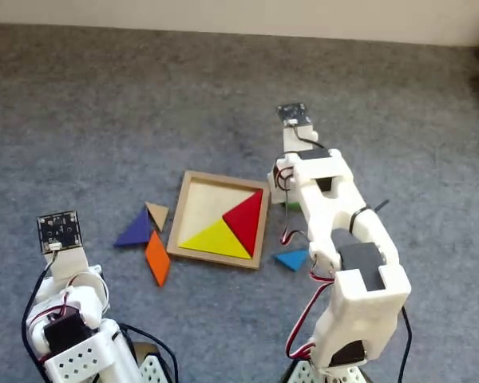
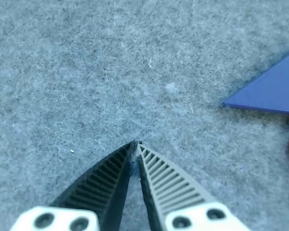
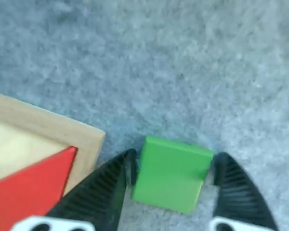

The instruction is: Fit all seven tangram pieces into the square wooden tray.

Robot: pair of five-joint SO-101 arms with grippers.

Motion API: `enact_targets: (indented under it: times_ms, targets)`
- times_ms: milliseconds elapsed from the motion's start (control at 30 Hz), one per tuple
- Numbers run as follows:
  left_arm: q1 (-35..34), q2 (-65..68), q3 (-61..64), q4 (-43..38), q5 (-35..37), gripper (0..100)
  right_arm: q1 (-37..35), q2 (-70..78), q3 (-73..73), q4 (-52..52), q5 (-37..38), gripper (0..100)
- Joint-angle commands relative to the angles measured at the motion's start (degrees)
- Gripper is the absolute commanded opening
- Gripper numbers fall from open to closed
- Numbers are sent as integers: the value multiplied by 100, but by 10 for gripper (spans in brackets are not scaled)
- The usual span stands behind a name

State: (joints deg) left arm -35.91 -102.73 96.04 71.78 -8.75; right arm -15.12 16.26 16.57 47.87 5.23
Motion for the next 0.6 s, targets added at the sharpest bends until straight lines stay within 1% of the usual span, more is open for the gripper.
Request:
enact_targets:
  times_ms: [0,167,300,400,567]
  targets:
    - [-22,-215,110,18,53,7,-101,-101,-224,66,-18,196]
    - [-22,-215,110,18,53,7,-101,-154,-268,470,-9,191]
    - [-22,-215,110,18,53,7,-92,-242,-629,910,0,141]
    - [-22,-215,110,18,53,7,-84,-409,-848,1262,9,135]
    - [-22,-215,110,18,53,7,-119,-866,-901,1349,9,135]
